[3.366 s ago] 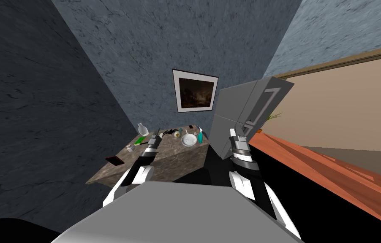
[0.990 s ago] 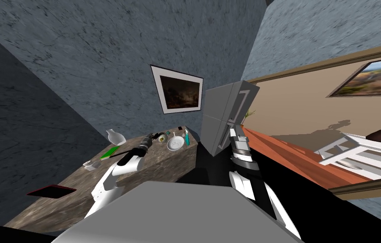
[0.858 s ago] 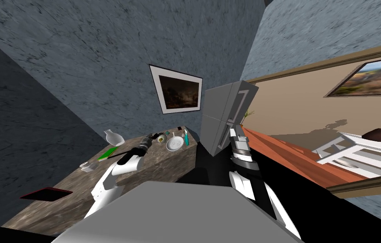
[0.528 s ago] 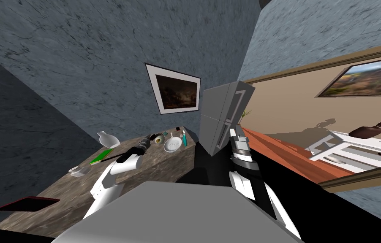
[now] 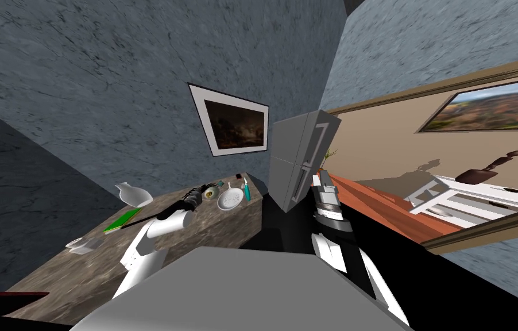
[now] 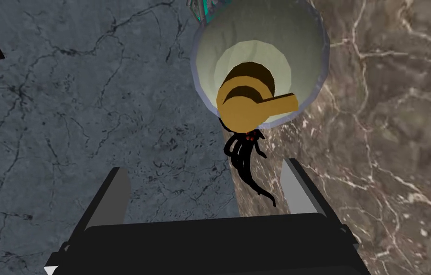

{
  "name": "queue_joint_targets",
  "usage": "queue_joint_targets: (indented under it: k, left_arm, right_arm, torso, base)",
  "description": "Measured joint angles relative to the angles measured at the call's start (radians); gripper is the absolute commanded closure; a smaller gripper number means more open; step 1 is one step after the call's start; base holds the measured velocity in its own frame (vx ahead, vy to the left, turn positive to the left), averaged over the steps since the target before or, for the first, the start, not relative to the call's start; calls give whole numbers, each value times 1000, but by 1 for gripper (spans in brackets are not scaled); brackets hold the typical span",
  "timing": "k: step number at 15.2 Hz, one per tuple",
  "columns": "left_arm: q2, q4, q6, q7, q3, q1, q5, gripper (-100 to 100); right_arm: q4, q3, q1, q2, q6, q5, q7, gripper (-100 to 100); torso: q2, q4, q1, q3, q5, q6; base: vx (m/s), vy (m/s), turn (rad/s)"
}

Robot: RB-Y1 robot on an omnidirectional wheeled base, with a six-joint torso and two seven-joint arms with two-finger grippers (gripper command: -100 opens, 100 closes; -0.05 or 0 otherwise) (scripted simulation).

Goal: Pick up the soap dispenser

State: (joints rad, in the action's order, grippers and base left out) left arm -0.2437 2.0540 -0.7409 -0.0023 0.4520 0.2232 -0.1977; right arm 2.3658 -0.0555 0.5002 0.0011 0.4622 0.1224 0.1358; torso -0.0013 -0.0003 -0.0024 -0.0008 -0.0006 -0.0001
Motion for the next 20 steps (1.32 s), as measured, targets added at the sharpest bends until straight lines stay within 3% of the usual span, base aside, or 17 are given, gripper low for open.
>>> queue_joint_targets:
  k: [12, 20]
  left_arm:
    - [34, -20, -192, 19, 75, -45, -12, -100]
    - [17, -117, -165, 33, 78, -108, 18, -100]
  right_arm:
    - [0, 0, 0, 0, 0, 0, 0, 0]
    - [0, 0, 0, 0, 0, 0, 0, 0]
  torso:
    - [-1, 0, -1, 0, 0, 0]
    - [3, 1, 4, 2, 1, 0]
  base:
    - [31, -31, -51]
    - [-20, 17, -42]
